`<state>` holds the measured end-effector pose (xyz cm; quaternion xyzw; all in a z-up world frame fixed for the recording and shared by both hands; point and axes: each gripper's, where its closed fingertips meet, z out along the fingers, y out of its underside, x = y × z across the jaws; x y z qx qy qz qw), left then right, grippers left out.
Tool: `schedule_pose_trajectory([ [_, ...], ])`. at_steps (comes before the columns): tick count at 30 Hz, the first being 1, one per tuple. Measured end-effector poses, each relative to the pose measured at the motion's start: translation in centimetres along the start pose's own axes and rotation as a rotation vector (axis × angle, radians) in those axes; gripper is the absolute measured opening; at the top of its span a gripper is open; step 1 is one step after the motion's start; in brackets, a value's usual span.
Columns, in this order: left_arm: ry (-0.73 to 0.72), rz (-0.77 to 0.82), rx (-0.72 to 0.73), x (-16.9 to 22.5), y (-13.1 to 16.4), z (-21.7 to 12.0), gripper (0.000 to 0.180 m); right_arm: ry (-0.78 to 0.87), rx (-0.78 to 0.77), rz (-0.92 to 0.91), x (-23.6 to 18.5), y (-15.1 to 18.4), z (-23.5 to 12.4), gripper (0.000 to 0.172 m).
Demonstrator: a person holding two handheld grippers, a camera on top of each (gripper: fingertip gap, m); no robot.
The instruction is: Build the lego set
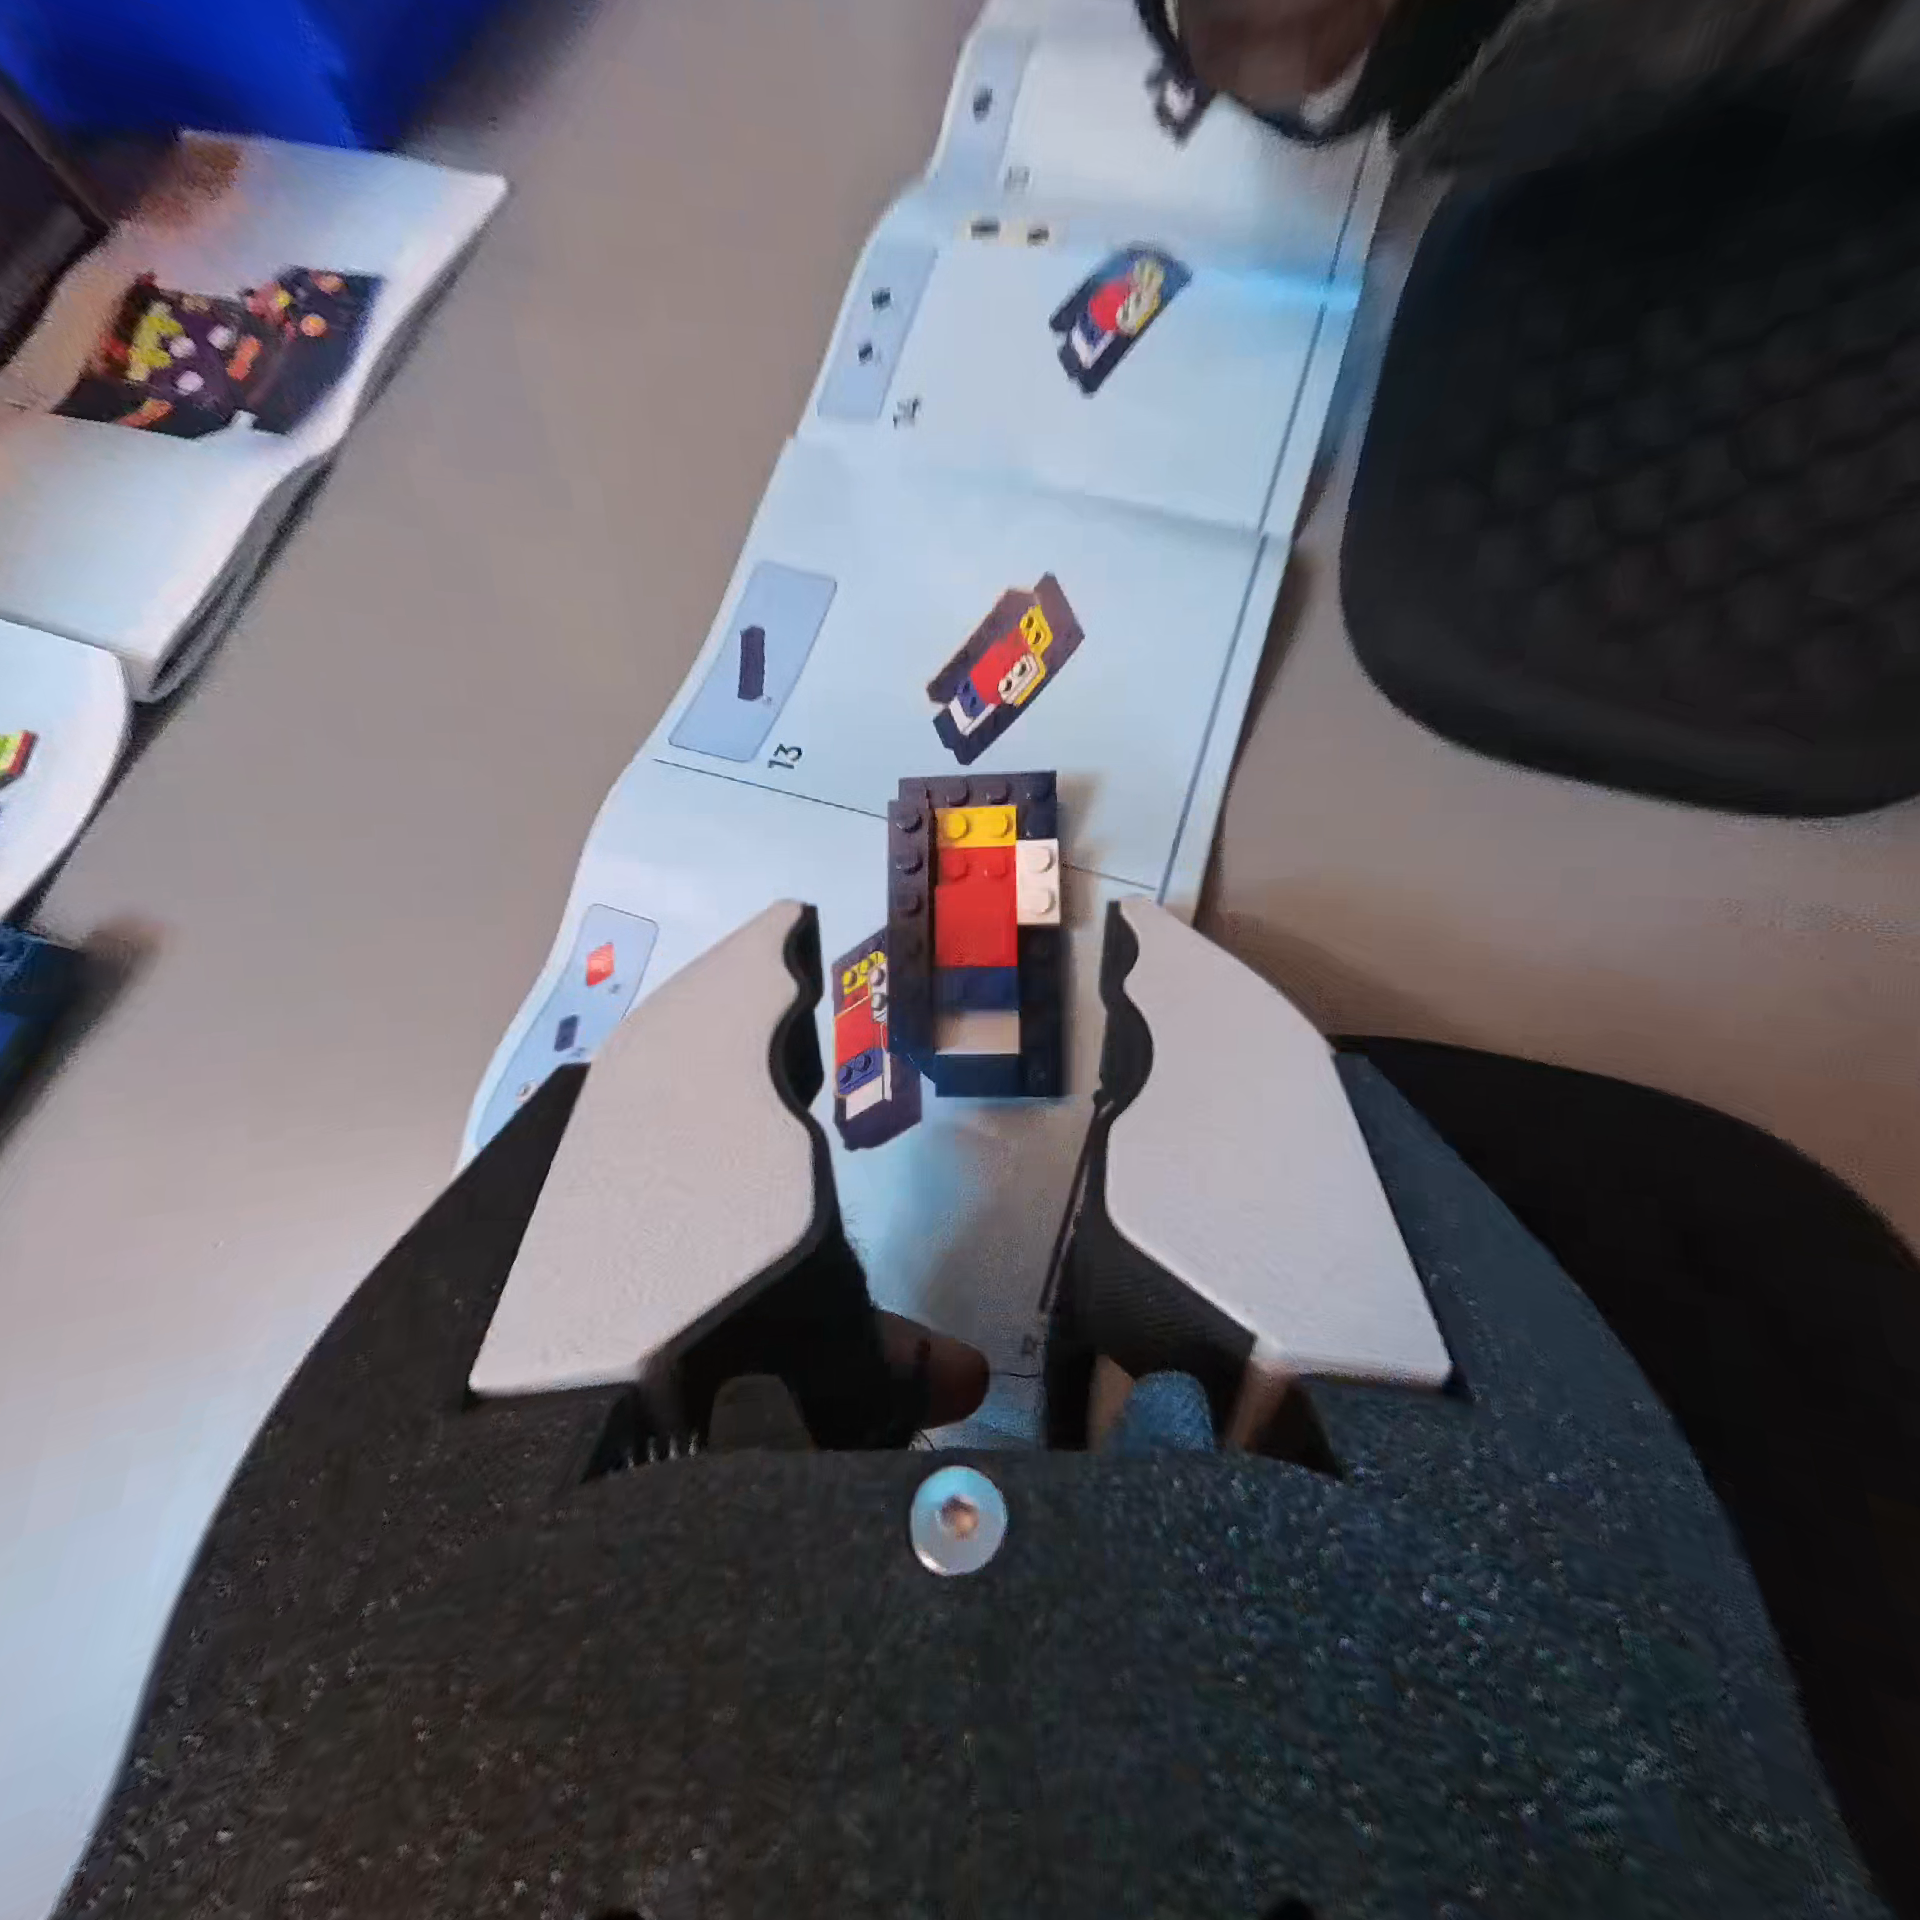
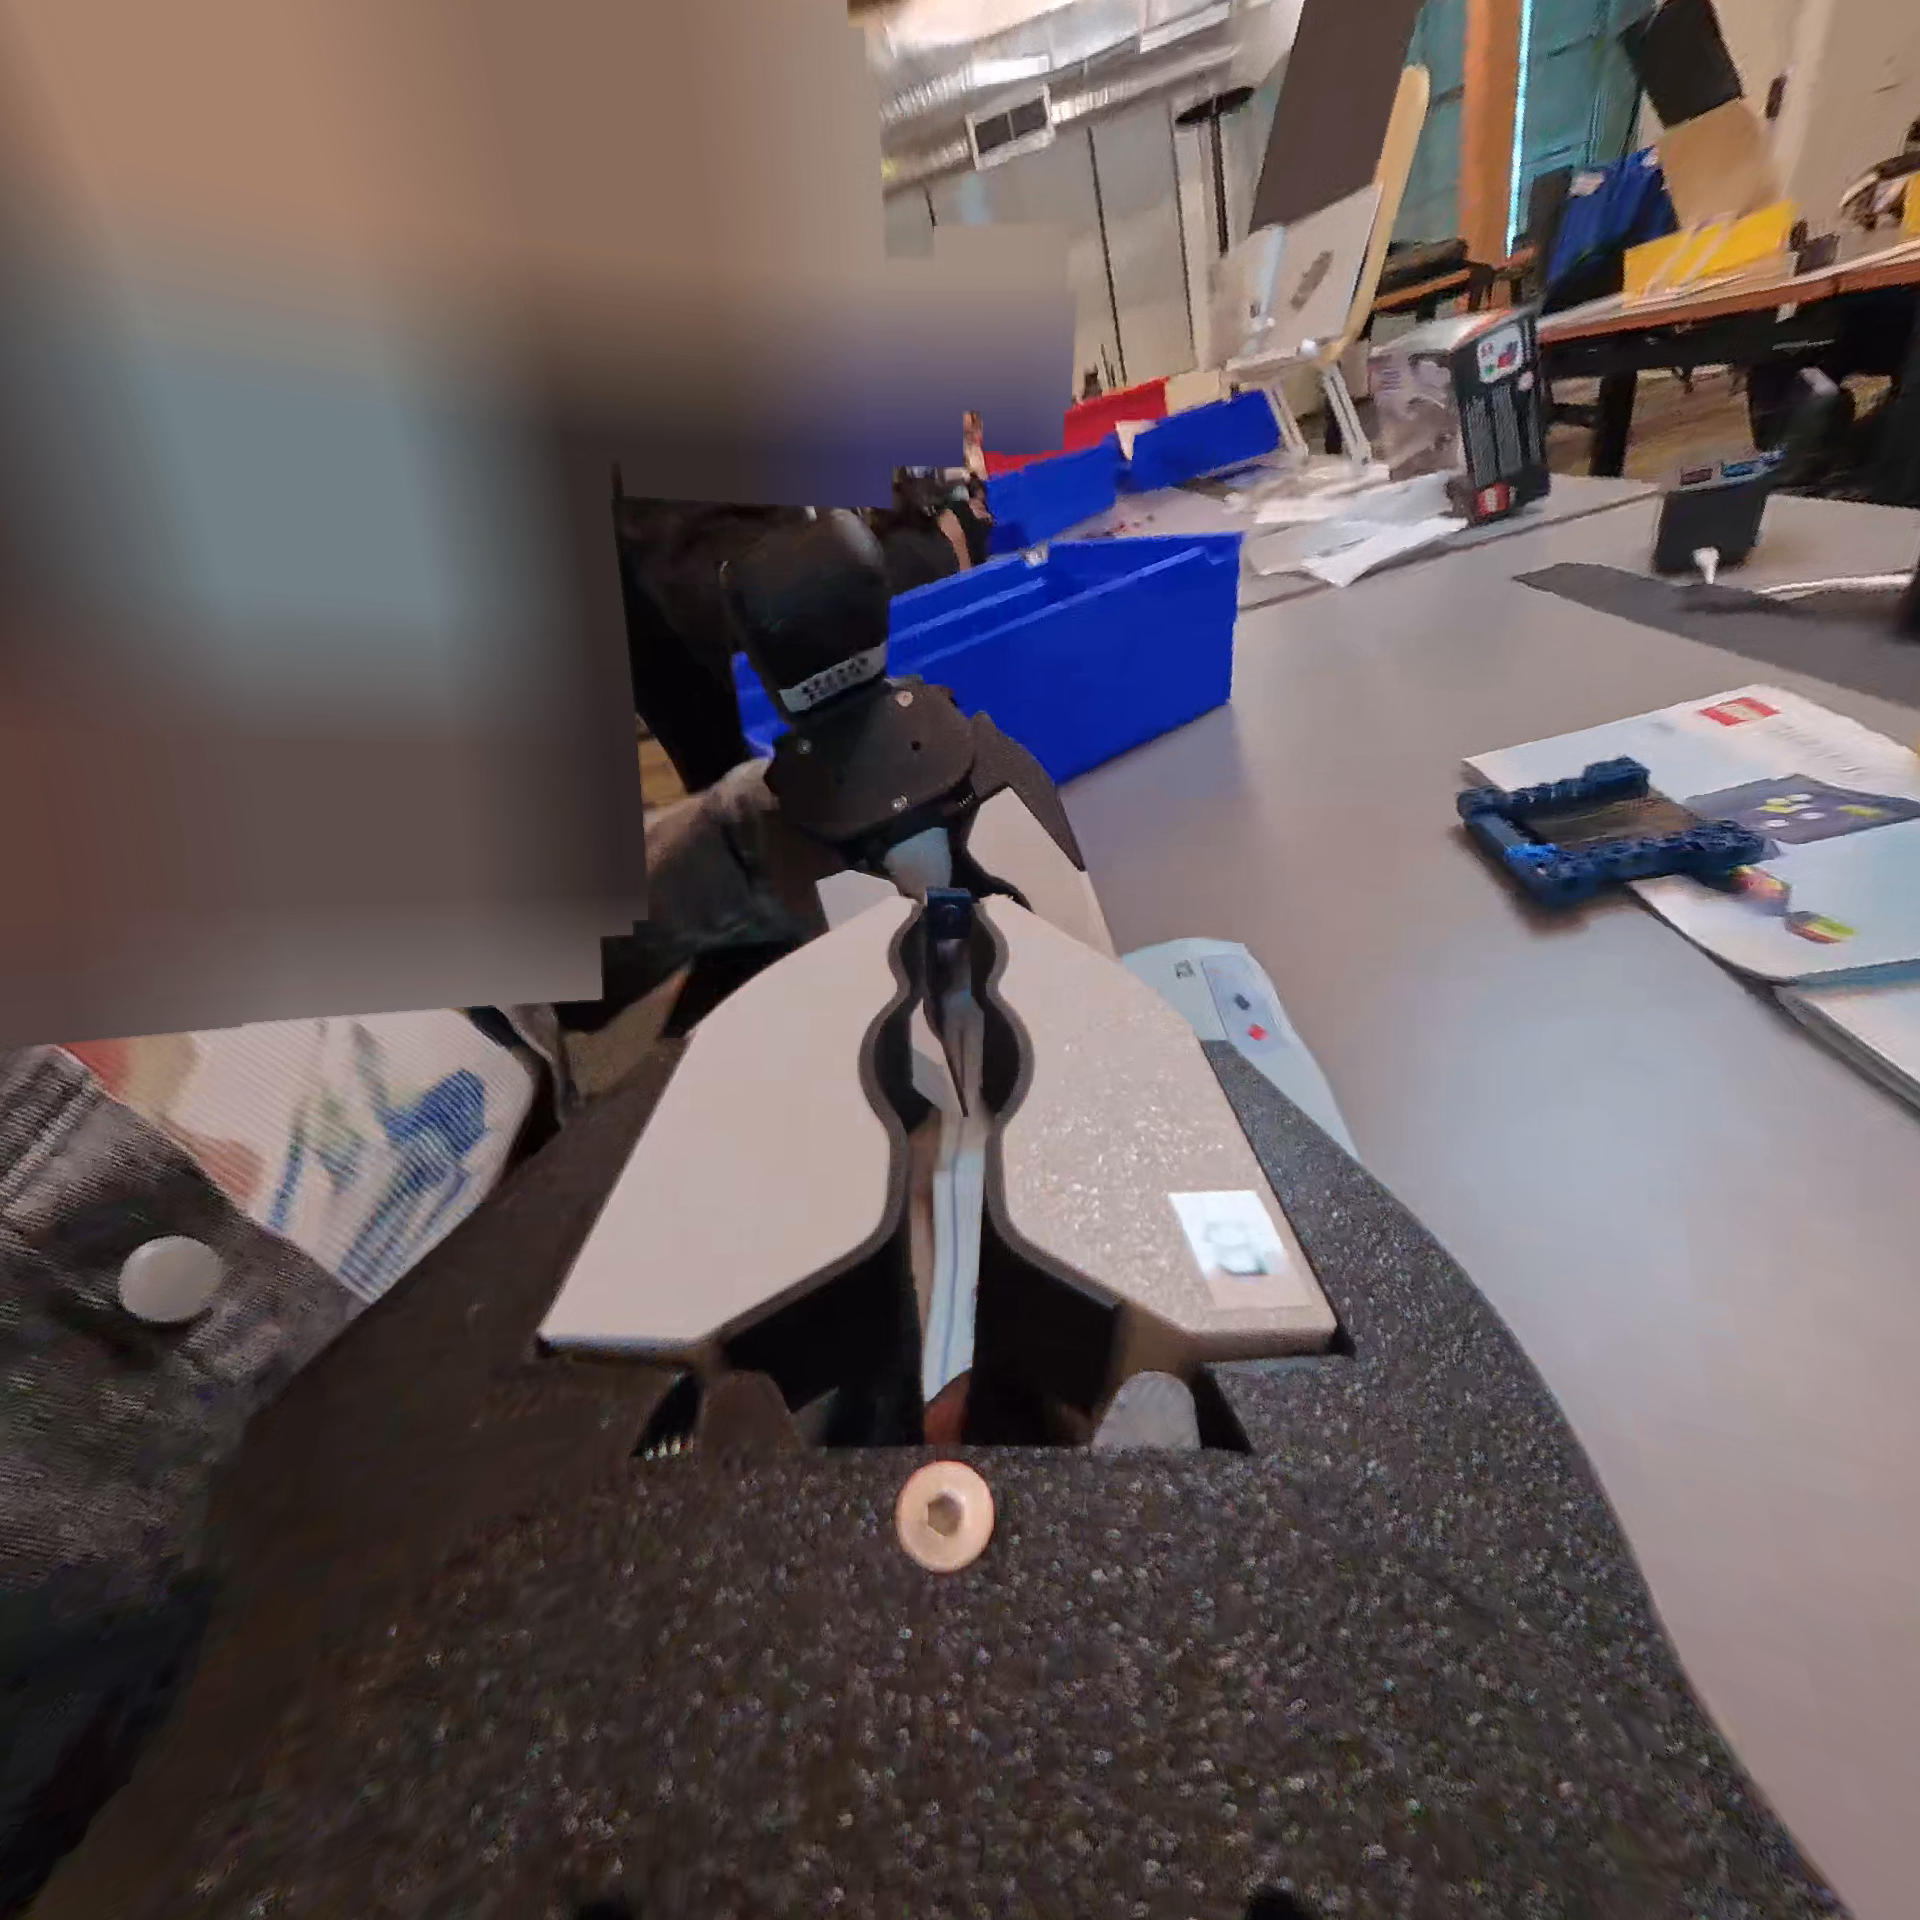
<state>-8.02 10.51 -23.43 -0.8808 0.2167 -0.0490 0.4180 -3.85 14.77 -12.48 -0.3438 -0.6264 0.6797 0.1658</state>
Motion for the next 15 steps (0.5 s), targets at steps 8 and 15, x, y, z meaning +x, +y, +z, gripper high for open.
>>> schedule_pose_trajectory([
  [8, 0.05, 0.076, -0.051, 0.2, 0.5, 1.1, 0.033, 0.069, -0.297, -0.106, 1.3, 3.9, 0.2, 0.008],
  [15, 0.19, 0.253, -0.125, 0.3, -1.8, 2.5, 0.033, 0.158, -0.583, -0.212, 3.3, 6.3, -0.8, 0.008],
])
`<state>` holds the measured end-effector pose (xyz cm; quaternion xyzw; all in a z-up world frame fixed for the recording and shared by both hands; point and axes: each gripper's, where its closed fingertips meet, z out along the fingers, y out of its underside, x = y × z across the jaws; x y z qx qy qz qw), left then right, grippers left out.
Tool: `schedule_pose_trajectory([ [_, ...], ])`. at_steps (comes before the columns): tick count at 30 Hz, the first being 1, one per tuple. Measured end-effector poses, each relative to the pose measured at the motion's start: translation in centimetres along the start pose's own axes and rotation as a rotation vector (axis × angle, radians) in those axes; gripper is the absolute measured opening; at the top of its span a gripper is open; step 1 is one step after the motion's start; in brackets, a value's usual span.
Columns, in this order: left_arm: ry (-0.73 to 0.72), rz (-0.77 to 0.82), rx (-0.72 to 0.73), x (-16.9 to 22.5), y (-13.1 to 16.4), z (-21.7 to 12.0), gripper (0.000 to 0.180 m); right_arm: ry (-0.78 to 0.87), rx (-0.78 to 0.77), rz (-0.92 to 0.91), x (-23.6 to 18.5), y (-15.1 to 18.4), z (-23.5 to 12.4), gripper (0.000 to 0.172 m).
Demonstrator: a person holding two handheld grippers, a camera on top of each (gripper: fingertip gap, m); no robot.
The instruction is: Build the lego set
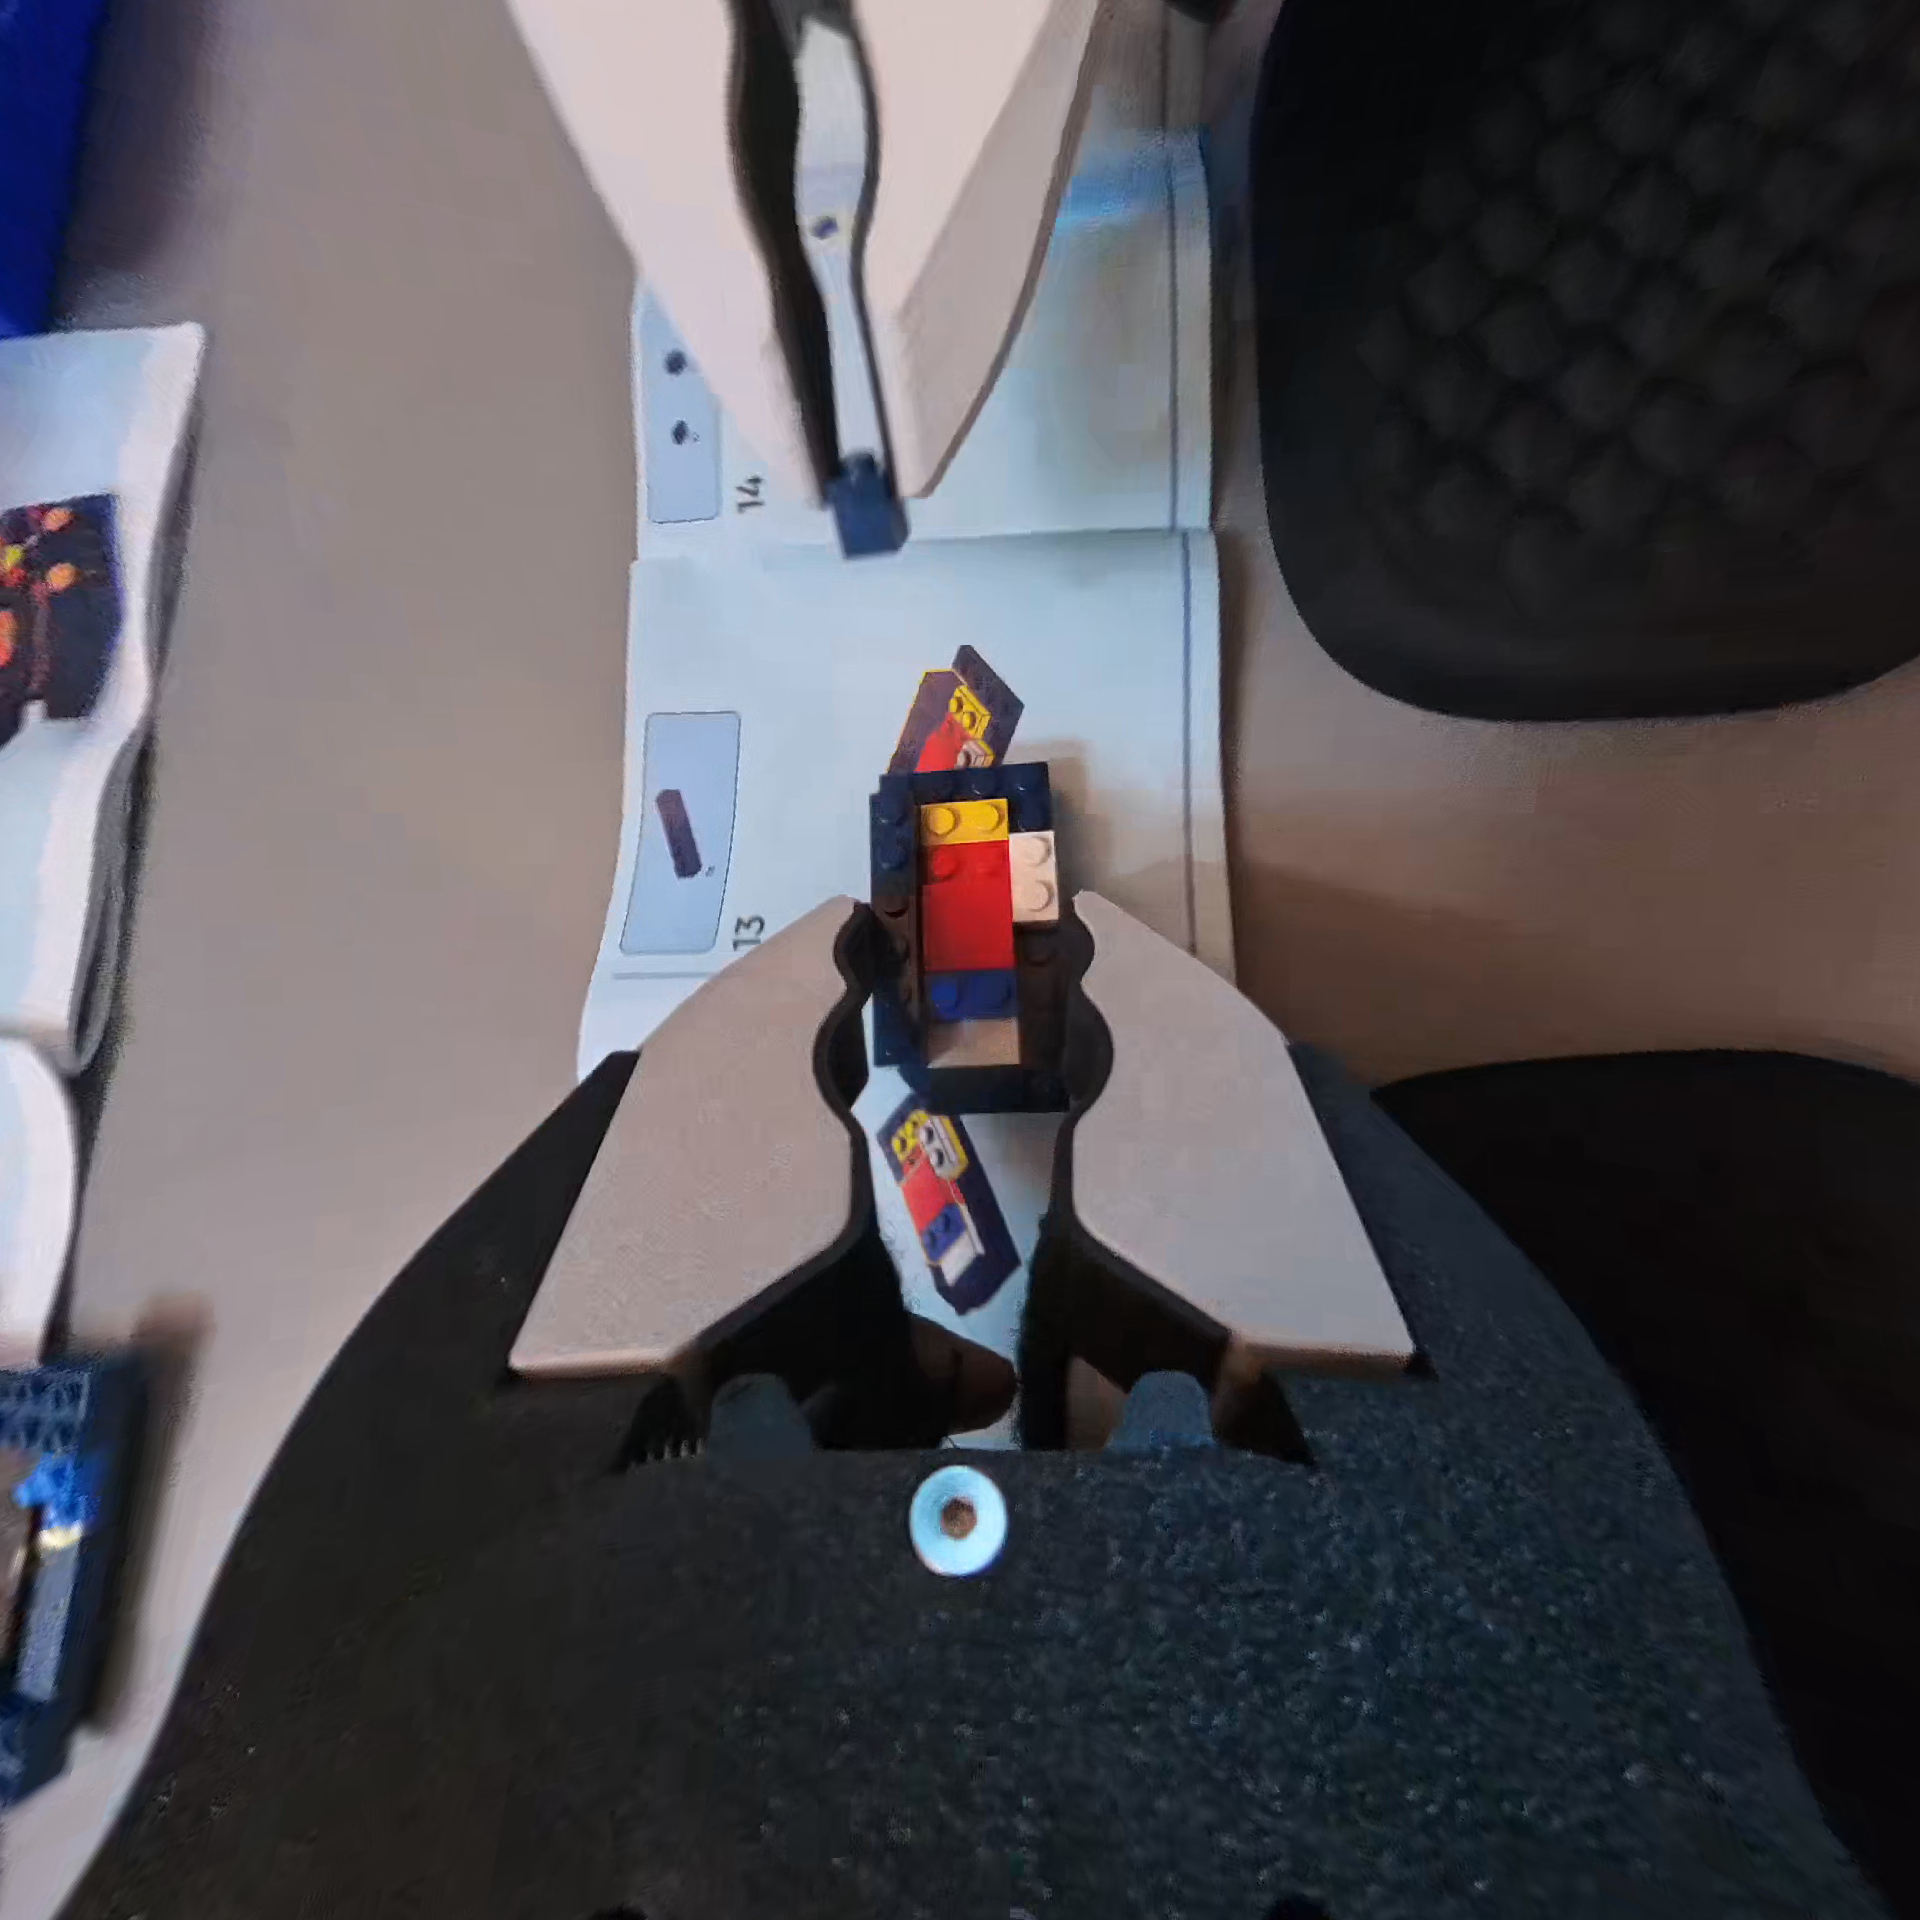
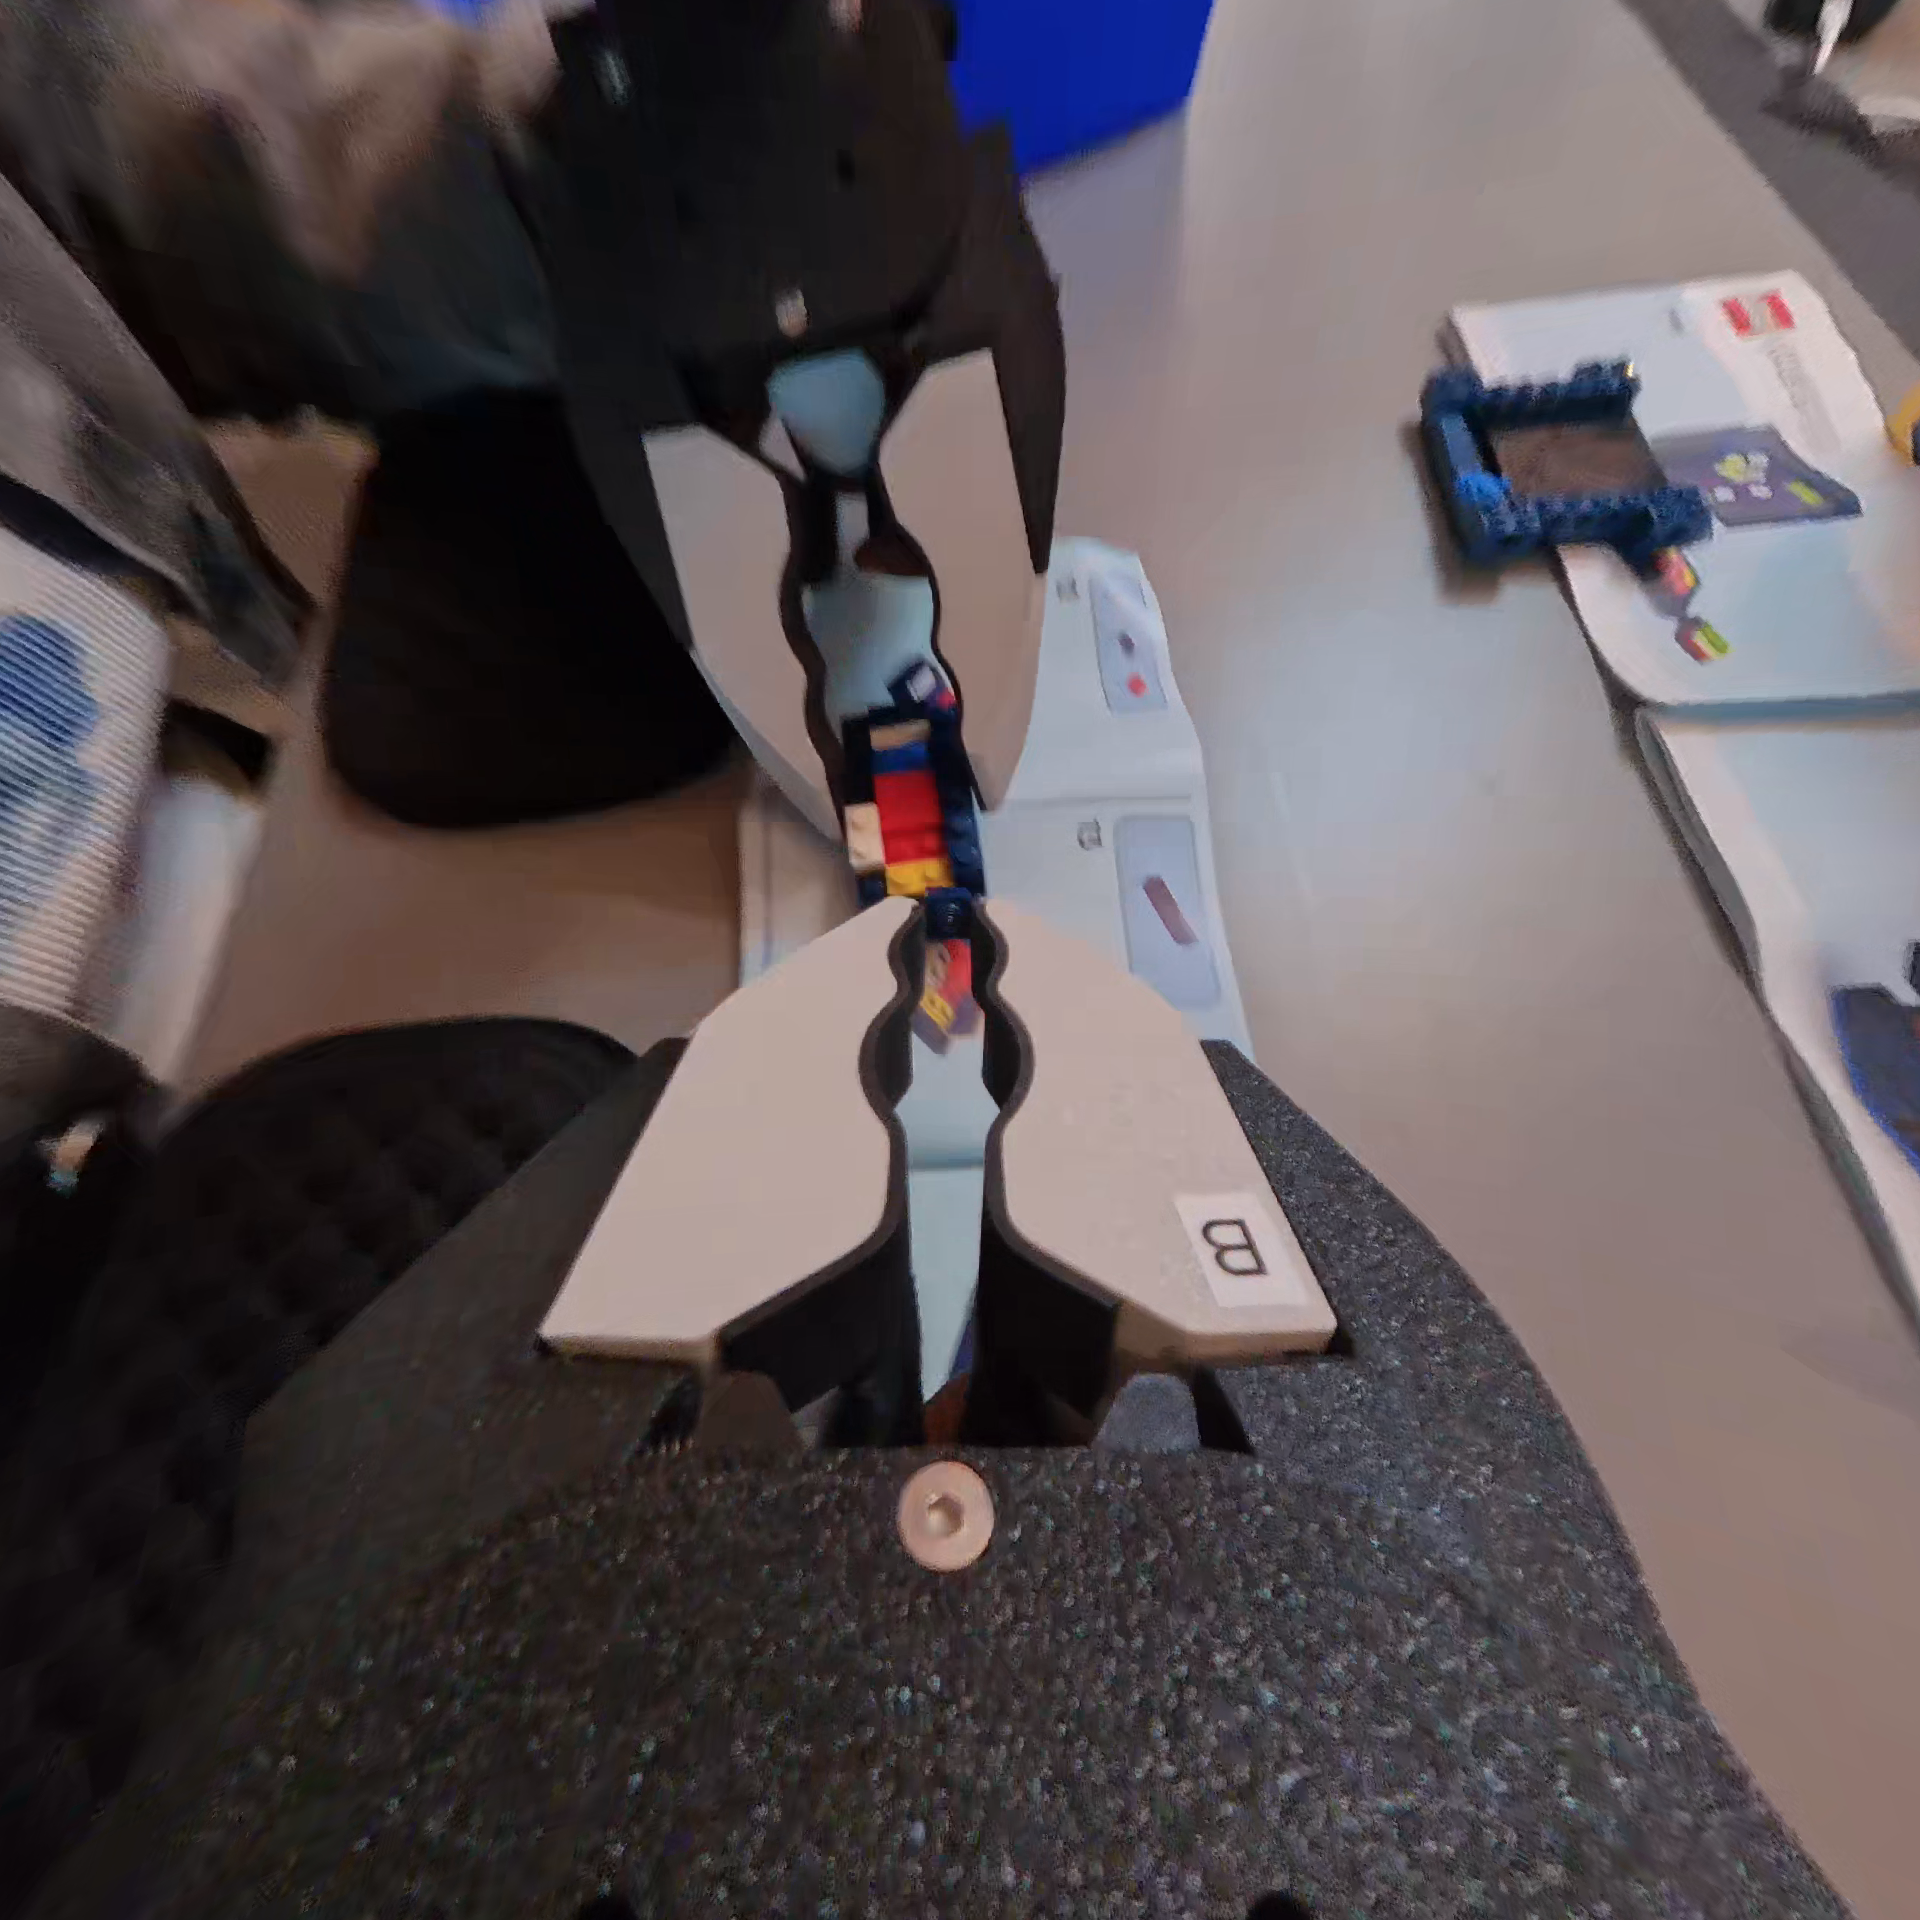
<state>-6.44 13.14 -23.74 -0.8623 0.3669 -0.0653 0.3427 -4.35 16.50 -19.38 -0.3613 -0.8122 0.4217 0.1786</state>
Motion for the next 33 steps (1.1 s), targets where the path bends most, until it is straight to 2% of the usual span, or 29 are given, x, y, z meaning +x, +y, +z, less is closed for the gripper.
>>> schedule_pose_trajectory([
  [3, 0.068, 0.024, -0.028, 0.2, 0.0, 1.6, 0.033, 0.024, -0.131, -0.062, 0.2, 1.8, 1.4, 0.008],
  [5, 0.112, -0.045, 0.037, 0.5, -0.3, 2.1, 0.033, 0.014, -0.178, -0.066, 0.2, 2.7, 2.4, 0.008],
  [16, 0.122, -0.057, 0.071, 0.5, -0.1, 2.1, 0.033, -0.013, -0.377, -0.111, 0.3, 3.9, 3.5, 0.008],
  [26, 0.122, -0.053, 0.09, 0.5, -0.2, 2.2, 0.033, -0.046, -0.48, -0.137, 0.3, 3.9, 3.7, 0.008],
  [33, 0.128, -0.057, 0.106, 0.6, -0.2, 2.2, 0.033, -0.047, -0.494, -0.123, 0.3, 4.0, 3.7, 0.008],
])
